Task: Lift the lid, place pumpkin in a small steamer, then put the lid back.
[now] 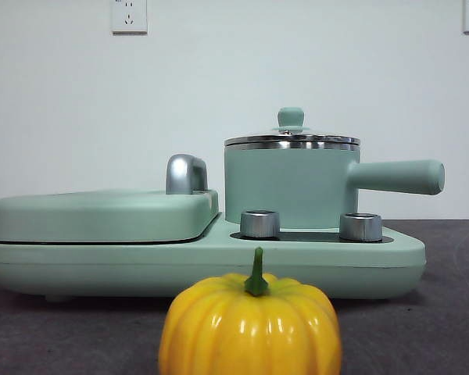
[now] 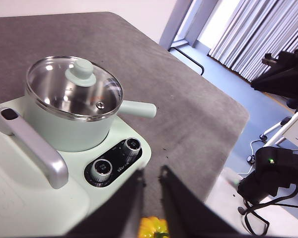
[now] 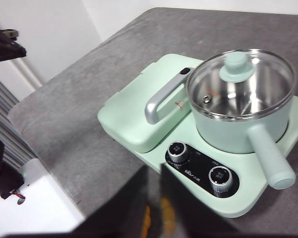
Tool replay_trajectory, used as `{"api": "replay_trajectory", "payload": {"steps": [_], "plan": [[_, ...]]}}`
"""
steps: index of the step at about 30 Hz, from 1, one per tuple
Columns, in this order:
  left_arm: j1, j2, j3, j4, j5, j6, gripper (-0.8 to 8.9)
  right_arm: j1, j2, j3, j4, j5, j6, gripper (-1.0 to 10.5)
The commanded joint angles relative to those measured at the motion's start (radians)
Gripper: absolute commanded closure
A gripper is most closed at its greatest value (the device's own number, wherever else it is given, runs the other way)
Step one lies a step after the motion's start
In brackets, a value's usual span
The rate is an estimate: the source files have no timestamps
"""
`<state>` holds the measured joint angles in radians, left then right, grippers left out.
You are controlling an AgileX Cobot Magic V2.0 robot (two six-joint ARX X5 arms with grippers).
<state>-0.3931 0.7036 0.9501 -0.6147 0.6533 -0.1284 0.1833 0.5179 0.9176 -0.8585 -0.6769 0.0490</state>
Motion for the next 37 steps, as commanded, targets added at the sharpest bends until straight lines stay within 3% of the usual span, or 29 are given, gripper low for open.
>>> {"api": "replay_trajectory", "payload": {"steps": [1, 4, 6, 8, 12, 19, 23, 37], "plan": [[-0.003, 0.004, 0.023, 0.009, 0.000, 0.016, 5.80, 0.003, 0.003, 0.014, 0.005, 0.007, -0.008, 7.0], [-0.003, 0.004, 0.023, 0.008, 0.000, 0.013, 4.46, 0.003, 0.003, 0.014, 0.005, 0.007, 0.001, 5.7], [-0.003, 0.004, 0.023, 0.009, 0.000, 0.007, 4.28, 0.003, 0.003, 0.014, 0.005, 0.008, 0.005, 5.3], [-0.003, 0.005, 0.023, 0.012, 0.000, 0.003, 4.19, 0.003, 0.003, 0.014, 0.005, 0.008, 0.011, 5.0], [-0.004, 0.030, 0.023, 0.021, 0.000, -0.043, 2.71, 0.003, 0.003, 0.014, 0.005, 0.007, 0.023, 5.0], [-0.021, 0.157, 0.035, 0.089, -0.003, -0.048, 2.83, 0.003, 0.003, 0.014, 0.005, 0.007, 0.022, 5.0], [-0.043, 0.281, 0.099, 0.114, -0.056, -0.037, 2.83, 0.003, 0.003, 0.014, 0.005, -0.002, 0.022, 5.0], [-0.170, 0.866, 0.595, 0.061, -0.228, 0.079, 3.19, 0.003, 0.003, 0.014, 0.005, -0.002, 0.023, 5.0]]}}
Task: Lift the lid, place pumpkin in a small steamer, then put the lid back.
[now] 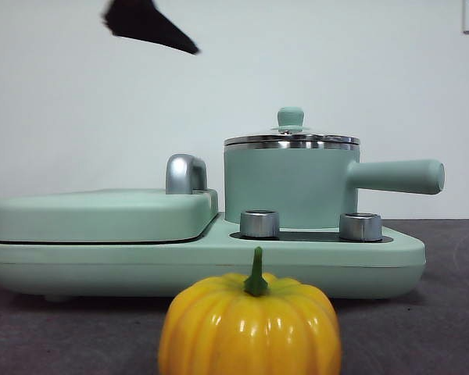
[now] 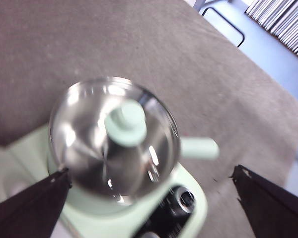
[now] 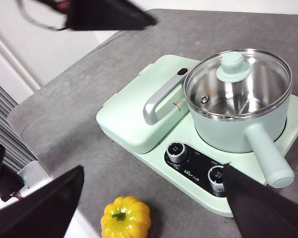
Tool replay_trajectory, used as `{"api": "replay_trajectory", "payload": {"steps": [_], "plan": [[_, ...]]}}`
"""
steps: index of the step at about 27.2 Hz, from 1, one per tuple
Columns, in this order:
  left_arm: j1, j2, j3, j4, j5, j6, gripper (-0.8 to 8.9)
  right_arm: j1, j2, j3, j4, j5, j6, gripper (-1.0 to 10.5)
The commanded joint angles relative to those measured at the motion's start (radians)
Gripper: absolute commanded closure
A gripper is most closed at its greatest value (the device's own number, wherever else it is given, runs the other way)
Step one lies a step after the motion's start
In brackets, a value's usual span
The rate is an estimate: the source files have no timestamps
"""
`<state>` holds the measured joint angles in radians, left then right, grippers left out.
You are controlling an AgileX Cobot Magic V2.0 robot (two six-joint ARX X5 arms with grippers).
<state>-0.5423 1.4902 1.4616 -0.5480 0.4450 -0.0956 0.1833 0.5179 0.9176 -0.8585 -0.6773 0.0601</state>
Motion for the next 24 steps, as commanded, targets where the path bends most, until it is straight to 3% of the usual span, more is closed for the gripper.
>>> {"api": "replay_trajectory", "payload": {"steps": [1, 7, 16, 21, 24], "plan": [[-0.032, 0.116, 0.118, -0.013, -0.035, 0.058, 3.19, 0.003, 0.003, 0.014, 0.005, -0.001, 0.011, 5.0], [-0.097, 0.284, 0.263, -0.018, -0.140, 0.126, 3.19, 0.003, 0.003, 0.014, 0.005, 0.000, 0.011, 5.0], [-0.153, 0.402, 0.311, -0.009, -0.244, 0.138, 3.19, 0.003, 0.003, 0.014, 0.005, 0.000, 0.012, 5.0], [-0.154, 0.426, 0.311, 0.001, -0.251, 0.151, 3.25, 0.003, 0.003, 0.014, 0.005, 0.000, 0.012, 5.0], [-0.154, 0.438, 0.311, 0.003, -0.251, 0.168, 3.84, 0.003, 0.003, 0.014, 0.005, 0.000, 0.012, 5.0]]}}
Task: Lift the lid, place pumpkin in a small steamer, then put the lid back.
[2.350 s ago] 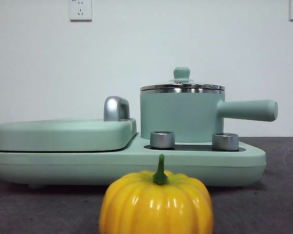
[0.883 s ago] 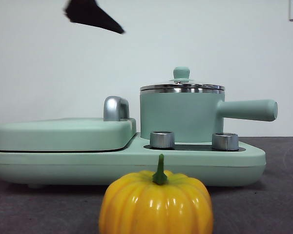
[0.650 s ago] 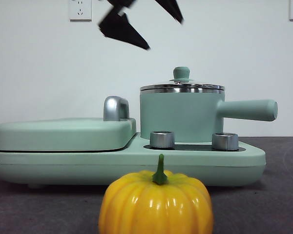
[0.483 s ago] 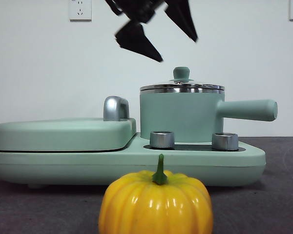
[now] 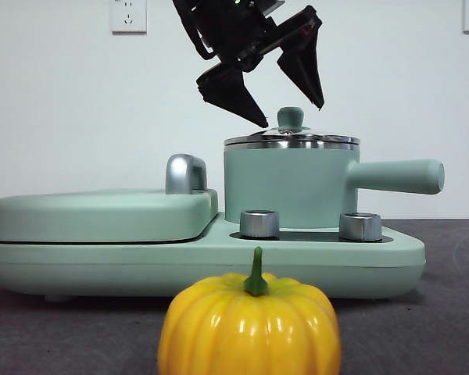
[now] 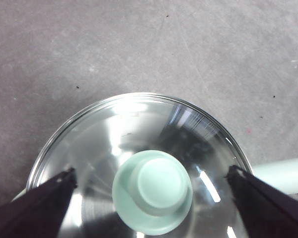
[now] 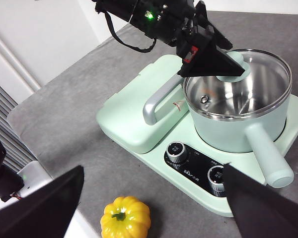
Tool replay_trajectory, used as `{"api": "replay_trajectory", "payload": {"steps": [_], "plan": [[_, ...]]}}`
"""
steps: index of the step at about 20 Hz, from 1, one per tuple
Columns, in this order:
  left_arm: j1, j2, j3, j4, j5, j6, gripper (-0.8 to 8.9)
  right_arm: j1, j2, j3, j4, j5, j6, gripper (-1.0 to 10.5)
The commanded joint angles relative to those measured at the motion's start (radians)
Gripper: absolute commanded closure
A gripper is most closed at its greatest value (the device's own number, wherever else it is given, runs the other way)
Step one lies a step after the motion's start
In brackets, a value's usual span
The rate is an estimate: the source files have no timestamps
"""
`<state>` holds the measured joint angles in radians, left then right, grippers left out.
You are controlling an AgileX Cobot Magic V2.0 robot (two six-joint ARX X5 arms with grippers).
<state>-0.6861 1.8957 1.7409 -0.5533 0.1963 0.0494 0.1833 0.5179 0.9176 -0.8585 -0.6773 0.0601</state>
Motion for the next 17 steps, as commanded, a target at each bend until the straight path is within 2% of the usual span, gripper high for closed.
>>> {"api": "replay_trajectory", "payload": {"steps": [1, 5, 6, 9, 10, 14, 17], "plan": [[-0.010, 0.035, 0.031, 0.008, -0.003, 0.026, 3.84, 0.003, 0.003, 0.014, 0.005, 0.001, 0.012, 5.0], [-0.014, 0.037, 0.031, 0.005, -0.002, 0.031, 4.09, 0.003, 0.003, 0.014, 0.005, 0.001, 0.014, 5.0], [-0.018, 0.037, 0.031, -0.001, -0.002, 0.042, 4.38, 0.003, 0.003, 0.014, 0.005, 0.001, 0.014, 5.0], [-0.033, 0.042, 0.031, -0.010, -0.003, 0.075, 4.49, 0.003, 0.003, 0.014, 0.005, 0.002, 0.014, 5.0], [-0.035, 0.043, 0.031, -0.005, -0.003, 0.075, 4.67, 0.003, 0.003, 0.014, 0.005, 0.002, 0.014, 5.0], [-0.039, 0.044, 0.031, -0.003, -0.006, 0.075, 6.55, 0.003, 0.003, 0.014, 0.005, 0.002, 0.014, 5.0], [-0.039, 0.045, 0.031, -0.004, -0.006, 0.080, 6.69, 0.003, 0.003, 0.014, 0.005, 0.002, 0.014, 5.0]]}}
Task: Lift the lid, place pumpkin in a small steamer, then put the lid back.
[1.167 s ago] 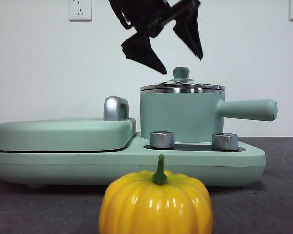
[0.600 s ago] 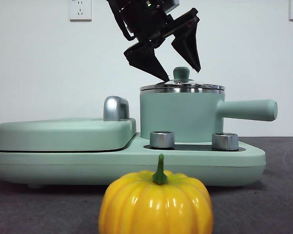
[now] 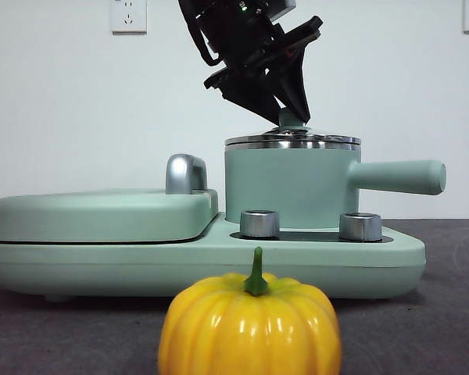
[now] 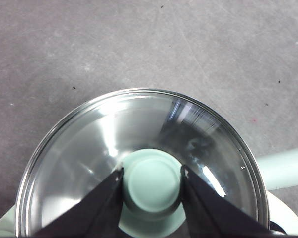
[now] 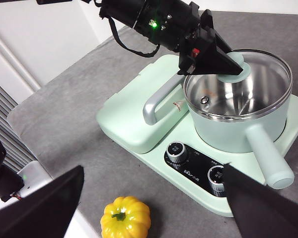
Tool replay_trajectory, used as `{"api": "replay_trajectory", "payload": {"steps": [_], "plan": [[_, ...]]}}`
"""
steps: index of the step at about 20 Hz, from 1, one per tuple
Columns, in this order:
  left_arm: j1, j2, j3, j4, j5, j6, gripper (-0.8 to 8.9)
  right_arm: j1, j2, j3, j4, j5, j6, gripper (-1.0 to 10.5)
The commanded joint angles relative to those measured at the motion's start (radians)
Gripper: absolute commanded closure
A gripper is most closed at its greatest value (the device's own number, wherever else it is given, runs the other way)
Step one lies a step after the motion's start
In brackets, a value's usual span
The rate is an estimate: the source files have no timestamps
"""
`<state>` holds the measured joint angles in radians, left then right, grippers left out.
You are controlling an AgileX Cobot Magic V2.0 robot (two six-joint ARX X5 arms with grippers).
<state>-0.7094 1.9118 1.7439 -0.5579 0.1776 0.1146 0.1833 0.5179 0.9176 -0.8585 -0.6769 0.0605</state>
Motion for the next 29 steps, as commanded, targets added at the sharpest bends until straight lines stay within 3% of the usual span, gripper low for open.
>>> {"api": "replay_trajectory", "payload": {"steps": [1, 4, 8, 14, 17, 22, 29], "plan": [[-0.016, 0.031, 0.028, 0.000, 0.013, 0.025, 6.69, 0.003, 0.003, 0.014, 0.005, 0.001, 0.014, 5.0], [-0.016, 0.040, 0.028, -0.005, 0.013, 0.031, 6.71, 0.003, 0.003, 0.014, 0.005, 0.001, 0.014, 5.0], [-0.016, 0.040, 0.033, 0.013, 0.013, 0.034, 8.07, 0.003, 0.003, 0.014, 0.005, 0.001, 0.014, 5.0], [-0.013, 0.039, 0.188, -0.134, 0.013, 0.027, 8.06, 0.005, 0.021, 0.015, 0.003, 0.000, 0.082, 4.9], [-0.004, 0.021, 0.249, -0.151, 0.013, 0.027, 8.06, 0.033, 0.087, 0.027, -0.004, -0.003, 0.091, 4.1], [0.047, -0.055, 0.251, -0.196, 0.013, 0.034, 8.06, 0.193, 0.270, 0.093, -0.004, 0.052, 0.152, 4.1], [0.216, -0.150, 0.251, -0.230, 0.013, 0.034, 8.06, 0.579, 0.557, 0.188, -0.004, 0.358, 0.290, 4.1]]}}
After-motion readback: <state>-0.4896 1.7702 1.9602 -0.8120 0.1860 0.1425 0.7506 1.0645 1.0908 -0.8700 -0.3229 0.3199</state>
